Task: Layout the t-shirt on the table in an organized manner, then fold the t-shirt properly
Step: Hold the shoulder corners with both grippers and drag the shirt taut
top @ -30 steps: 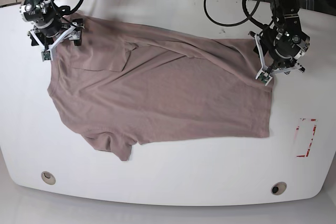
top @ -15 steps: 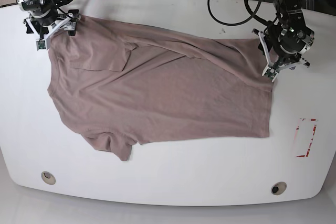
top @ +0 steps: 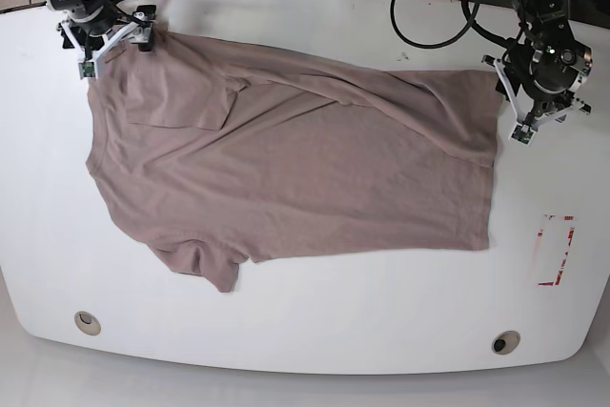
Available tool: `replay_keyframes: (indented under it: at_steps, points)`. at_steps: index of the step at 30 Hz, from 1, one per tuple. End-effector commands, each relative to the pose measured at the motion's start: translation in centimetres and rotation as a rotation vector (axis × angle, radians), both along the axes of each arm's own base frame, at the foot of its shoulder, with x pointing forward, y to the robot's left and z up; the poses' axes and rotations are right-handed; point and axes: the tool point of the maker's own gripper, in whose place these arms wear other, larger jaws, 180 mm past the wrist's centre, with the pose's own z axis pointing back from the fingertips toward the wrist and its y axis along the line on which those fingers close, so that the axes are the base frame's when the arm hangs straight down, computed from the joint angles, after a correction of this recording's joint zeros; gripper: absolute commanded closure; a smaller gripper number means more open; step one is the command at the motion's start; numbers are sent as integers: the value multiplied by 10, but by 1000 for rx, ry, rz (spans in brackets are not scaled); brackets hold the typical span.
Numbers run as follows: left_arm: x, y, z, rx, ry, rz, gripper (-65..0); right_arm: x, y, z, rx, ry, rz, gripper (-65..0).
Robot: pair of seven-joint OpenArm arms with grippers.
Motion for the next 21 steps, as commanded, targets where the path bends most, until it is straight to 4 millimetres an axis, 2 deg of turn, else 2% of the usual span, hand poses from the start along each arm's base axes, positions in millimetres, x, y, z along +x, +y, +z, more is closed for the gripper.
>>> replay_keyframes:
  at_steps: [1,5,9,10,12,14,17,21]
  points:
    - [7,1,9,9,-36,-8,-253,3,-13,4,-15,-22,-28,-522]
    - [5,4,10,7,-39,8,-253,3,-12,-6,15,-10,-45,-426]
    - [5,3,8,1,-36,8,-253,0,-16,-12,22,10,-50,-279]
    - [5,3,8,1,-36,8,-253,0,-16,-12,24,11,-51,-262]
    - [4,-3,4,-20,-31,14,-254,0,-17,-13,23,14,-50,-179]
    - [3,-8,0,-37,-27,16,-254,0,-18,-12,22,13,-50,-135]
    - [3,-15,-4,-56,-22,17,-254,1,-17,-12,20,12,-46,-92]
    - [3,-22,-7,-75,-21,21,-254,2,-17,-11,18,9,-43,-87]
